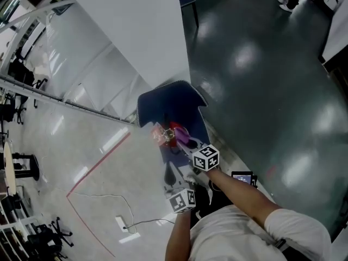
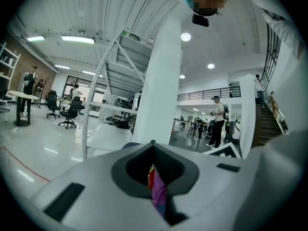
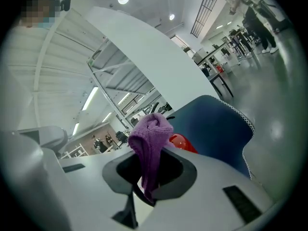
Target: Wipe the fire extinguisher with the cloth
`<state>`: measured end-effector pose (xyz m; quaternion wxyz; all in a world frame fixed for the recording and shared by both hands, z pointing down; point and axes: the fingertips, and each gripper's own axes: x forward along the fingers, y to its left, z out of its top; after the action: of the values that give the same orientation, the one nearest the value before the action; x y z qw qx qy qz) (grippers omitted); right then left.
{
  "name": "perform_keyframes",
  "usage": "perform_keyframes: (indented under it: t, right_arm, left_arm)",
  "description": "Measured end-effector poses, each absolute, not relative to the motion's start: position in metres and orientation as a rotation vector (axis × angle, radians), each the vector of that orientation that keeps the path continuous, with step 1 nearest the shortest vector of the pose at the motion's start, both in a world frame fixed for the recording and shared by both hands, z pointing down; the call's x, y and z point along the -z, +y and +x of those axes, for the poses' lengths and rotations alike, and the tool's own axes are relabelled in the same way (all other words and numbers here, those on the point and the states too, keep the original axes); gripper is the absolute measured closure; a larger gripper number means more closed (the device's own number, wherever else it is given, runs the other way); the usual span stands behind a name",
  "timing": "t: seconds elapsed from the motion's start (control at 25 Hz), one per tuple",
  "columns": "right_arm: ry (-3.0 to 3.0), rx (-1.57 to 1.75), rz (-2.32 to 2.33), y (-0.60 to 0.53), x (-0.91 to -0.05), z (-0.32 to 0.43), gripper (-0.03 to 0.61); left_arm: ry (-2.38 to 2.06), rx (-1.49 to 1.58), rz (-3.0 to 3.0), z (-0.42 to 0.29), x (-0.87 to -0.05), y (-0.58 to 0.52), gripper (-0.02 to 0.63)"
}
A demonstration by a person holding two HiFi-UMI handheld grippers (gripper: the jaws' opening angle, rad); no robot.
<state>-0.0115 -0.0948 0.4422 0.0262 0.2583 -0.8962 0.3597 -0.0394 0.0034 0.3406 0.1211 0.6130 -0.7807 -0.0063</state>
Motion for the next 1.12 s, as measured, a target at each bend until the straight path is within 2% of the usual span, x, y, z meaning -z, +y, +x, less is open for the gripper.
perform_keyframes:
  t: [0.6,1.12]
  right_arm:
    - [-2.853,-0.807,0.728,-0.063,-0.408,0.019,0.526]
    - [-2.715,-0.677,1.508,0.028,-0.358,0.021,0.526]
  left_arm:
    - [-2.150,-0.026,1.942,-0.038,-0.347,0.007,0.609]
    - [-1.512,-0.109,2.589,-0.085,-0.335,0.052,0.609]
